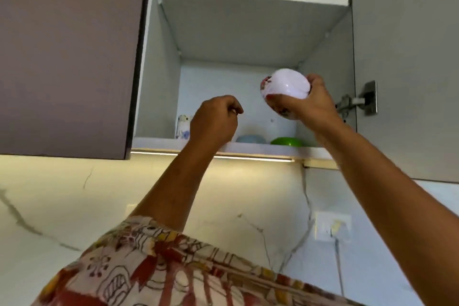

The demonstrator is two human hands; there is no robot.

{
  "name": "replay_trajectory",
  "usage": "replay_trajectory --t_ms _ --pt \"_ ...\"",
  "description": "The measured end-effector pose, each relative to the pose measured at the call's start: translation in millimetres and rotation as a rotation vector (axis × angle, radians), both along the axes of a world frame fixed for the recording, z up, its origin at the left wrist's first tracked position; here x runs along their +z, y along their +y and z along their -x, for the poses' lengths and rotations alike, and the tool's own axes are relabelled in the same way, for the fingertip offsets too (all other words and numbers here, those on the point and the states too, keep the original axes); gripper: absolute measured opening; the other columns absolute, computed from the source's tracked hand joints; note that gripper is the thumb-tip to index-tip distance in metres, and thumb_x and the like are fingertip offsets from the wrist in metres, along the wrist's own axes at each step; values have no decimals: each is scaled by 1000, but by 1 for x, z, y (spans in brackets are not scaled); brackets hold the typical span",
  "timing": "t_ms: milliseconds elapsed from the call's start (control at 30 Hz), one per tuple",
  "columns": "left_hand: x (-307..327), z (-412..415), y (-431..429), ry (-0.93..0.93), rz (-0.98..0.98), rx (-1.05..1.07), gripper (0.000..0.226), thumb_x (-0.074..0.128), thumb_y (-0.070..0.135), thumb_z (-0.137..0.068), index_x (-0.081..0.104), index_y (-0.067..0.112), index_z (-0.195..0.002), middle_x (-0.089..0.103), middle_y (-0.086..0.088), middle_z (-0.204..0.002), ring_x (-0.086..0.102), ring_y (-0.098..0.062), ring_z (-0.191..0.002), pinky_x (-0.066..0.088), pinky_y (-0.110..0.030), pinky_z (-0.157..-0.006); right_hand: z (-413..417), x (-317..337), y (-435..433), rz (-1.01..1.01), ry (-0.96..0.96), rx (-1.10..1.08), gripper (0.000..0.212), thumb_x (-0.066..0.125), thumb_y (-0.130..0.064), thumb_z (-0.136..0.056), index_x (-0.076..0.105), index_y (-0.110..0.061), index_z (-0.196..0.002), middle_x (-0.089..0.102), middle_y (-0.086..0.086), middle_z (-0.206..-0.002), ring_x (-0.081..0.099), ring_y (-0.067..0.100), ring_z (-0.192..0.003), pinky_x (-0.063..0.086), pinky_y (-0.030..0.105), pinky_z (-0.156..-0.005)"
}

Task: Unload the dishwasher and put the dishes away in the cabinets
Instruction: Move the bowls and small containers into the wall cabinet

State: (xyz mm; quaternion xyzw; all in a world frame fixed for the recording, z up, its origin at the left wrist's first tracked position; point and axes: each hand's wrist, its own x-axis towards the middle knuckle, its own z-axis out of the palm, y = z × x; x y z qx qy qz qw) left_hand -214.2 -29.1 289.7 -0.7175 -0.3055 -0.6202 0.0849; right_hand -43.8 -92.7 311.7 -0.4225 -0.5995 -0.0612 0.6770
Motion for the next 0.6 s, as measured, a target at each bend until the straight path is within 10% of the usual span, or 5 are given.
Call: replay_trajectory --t_ms 300,433,600 --pt "35 -38 63 406 305 155 35 47 2 -88 67 25 -106 61 -5 -123 56 -23 -113 46 -35 -97 -49 57 113 496 -213 -313 92 82 -49 -62 38 -9 -132 51 12 -123 54 26 -105 54 35 -81" --pt "29 -45 61 820 447 293 44 42 6 -96 45 18 -138 40 -6 -146 38 -24 -133 29 -29 -108 -58 66 139 802 -262 -368 63 75 -49 -72 53 -3 -109 56 11 -96 55 17 -71 45 21 -54" --pt "29 -44 61 885 452 310 47 36 6 -99 33 15 -145 30 -7 -152 30 -24 -138 24 -28 -110 -63 68 165 989 -354 -396 53 70 -51 -77 54 -6 -100 55 9 -85 51 15 -67 43 20 -60"
